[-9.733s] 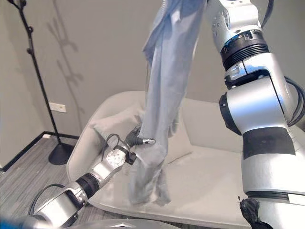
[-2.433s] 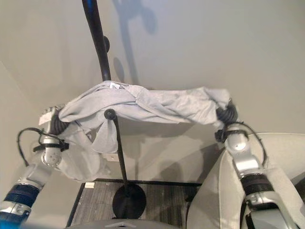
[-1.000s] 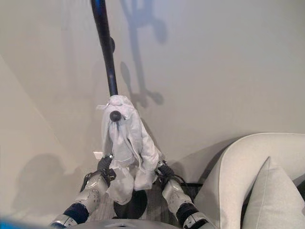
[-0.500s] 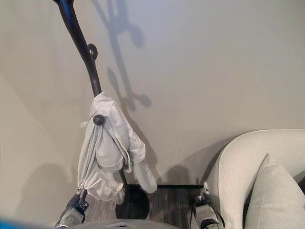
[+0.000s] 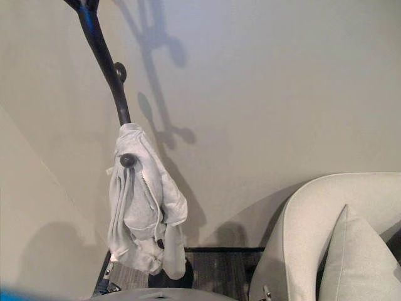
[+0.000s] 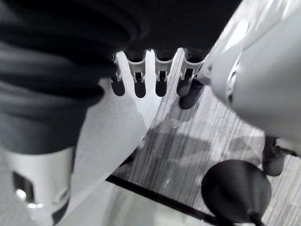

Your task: Hang the clothes on the sofa on the clothes rack.

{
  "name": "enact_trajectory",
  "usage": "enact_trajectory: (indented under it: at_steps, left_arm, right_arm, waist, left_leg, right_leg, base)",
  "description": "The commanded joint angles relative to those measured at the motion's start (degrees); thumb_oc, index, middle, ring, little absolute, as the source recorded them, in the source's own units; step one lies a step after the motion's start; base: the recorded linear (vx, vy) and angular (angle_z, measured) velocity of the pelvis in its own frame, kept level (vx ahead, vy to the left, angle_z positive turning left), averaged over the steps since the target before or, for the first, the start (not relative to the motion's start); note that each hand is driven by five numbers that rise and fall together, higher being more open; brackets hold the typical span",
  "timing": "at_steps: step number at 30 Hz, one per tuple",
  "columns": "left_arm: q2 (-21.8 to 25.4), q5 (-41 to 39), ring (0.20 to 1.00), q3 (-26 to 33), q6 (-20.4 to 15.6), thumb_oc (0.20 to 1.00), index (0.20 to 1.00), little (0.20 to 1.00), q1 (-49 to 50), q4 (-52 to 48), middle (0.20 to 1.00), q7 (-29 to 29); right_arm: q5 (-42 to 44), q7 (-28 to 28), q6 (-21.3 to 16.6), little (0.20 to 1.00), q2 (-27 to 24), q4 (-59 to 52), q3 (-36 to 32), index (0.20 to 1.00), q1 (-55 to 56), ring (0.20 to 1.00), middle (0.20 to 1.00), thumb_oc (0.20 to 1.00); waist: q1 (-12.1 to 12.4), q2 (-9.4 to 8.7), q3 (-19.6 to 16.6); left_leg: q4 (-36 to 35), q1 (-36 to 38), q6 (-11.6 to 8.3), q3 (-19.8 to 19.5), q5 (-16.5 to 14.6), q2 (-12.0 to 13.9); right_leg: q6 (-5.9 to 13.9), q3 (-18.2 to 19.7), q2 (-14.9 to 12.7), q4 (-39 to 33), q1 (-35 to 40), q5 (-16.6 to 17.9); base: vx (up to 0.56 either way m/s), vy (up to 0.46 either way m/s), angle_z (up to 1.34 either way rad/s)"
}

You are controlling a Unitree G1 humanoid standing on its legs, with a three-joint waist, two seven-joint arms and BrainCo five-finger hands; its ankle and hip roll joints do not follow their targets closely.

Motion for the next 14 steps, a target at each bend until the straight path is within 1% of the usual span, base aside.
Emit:
enact_trajectory:
  at_steps: [1, 5, 8, 14]
  left_arm:
    - [0.2, -0.8, 1.0, -0.3, -1.0, 1.0, 1.0, 1.0, -3.4, 2.2, 1.0, -1.6]
    - [0.1, -1.3, 1.0, -0.5, -1.1, 1.0, 1.0, 1.0, -3.4, 1.9, 1.0, -2.1]
    - [-0.1, -3.4, 1.0, 1.1, -1.1, 1.0, 1.0, 1.0, -3.0, 2.4, 1.0, -2.7]
    - [0.1, -2.8, 1.0, 1.6, -0.9, 1.0, 1.0, 1.0, -2.7, 3.1, 1.0, -3.1]
  right_arm:
    - [-4.4, 0.7, -0.8, 1.0, -0.3, 1.5, -1.6, 1.0, -4.3, 1.0, 1.0, 1.0]
    - [-5.0, 0.9, -1.0, 1.0, -0.7, 1.5, -1.4, 1.0, -4.4, 1.0, 1.0, 1.0]
    - [-5.1, 1.4, -0.6, 1.0, -0.7, 2.0, -1.8, 1.0, -4.1, 1.0, 1.0, 1.0]
    - [-5.9, 1.7, -0.3, 1.0, -1.1, 2.6, -2.1, 1.0, -3.6, 1.0, 1.0, 1.0]
  waist:
    - [1.0, 0.35, 2.0]
    - [0.9, 0.52, 2.1]
    - [1.0, 0.52, 2.2]
    - [0.8, 0.62, 2.0]
  left_leg:
    - [0.7, 1.1, -3.95, -1.6, -3.3, 3.1]
    - [0.7, 0.8, -3.86, -1.6, -3.1, 3.1]
    - [0.7, 1.2, -3.93, -1.5, -3.4, 3.0]
    - [0.7, 1.1, -3.83, -1.5, -3.2, 3.2]
  right_leg:
    - [-2.22, -4.1, 0.2, 1.1, -2.3, 0.0]
    - [-2.31, -4.2, 0.3, 1.1, -2.6, 0.3]
    - [-2.23, -4.1, 0.2, 1.1, -2.2, -0.1]
    - [-2.18, -4.0, 0.3, 0.9, -2.6, 0.3]
  base:
    - [0.0, 0.0, 0.0]
    - [0.0, 0.0, 0.0]
    - [0.01, -0.001, 0.0]
    - [0.0, 0.0, 0.0]
